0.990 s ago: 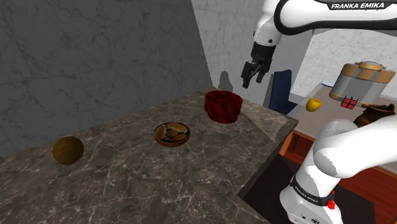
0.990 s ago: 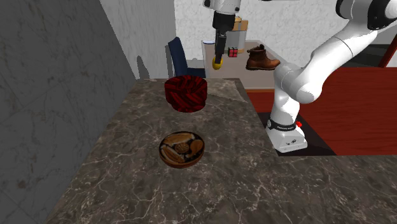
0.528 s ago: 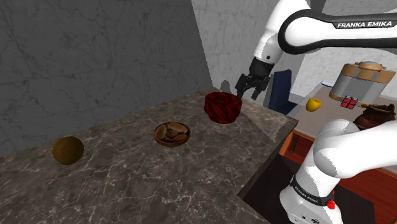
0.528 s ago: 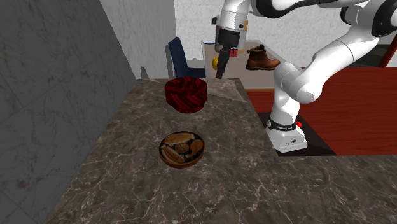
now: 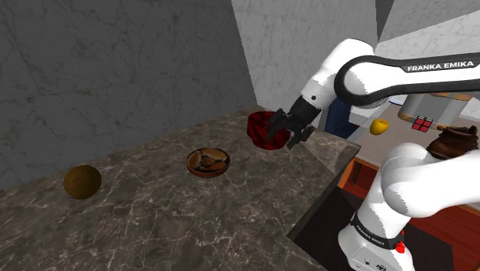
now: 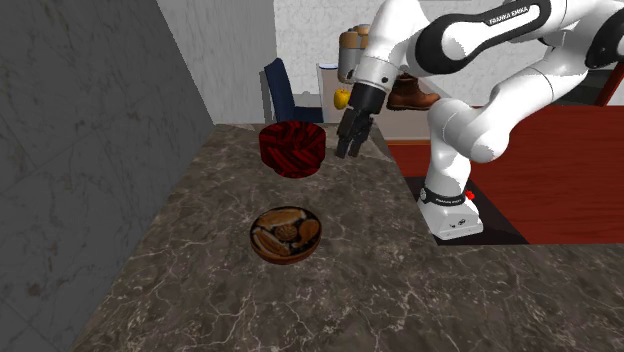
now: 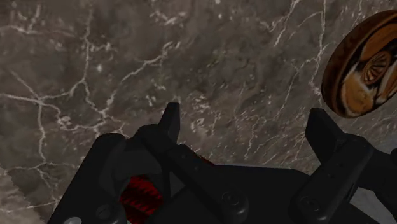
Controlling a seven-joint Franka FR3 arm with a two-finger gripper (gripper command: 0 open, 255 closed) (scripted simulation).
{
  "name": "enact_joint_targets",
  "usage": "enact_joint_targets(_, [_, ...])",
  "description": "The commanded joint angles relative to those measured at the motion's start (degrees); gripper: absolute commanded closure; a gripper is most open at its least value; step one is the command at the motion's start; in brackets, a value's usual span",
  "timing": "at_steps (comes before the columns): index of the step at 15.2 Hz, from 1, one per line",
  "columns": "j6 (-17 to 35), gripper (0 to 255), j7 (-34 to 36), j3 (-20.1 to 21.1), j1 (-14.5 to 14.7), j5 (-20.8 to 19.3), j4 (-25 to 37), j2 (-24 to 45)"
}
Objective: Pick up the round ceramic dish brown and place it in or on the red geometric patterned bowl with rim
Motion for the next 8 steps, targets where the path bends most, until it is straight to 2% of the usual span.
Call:
enact_joint_targets(1, [7.63, 0, 3.43, 2.02, 2.79, 6.17, -2.99, 0.62])
enact_joint_targets(3, [16.35, 0, 6.10, 4.16, 6.69, 12.88, -5.10, 3.01])
enact_joint_targets(5, [26.48, 0, 7.69, 5.73, 11.88, 20.55, -6.01, 7.39])
enact_joint_targets(7, [38.17, 0, 7.00, 5.30, 19.35, 29.81, -5.32, 13.92])
enact_joint_targets(8, [44.80, 0, 4.95, 3.19, 25.00, 35.55, -4.15, 17.91])
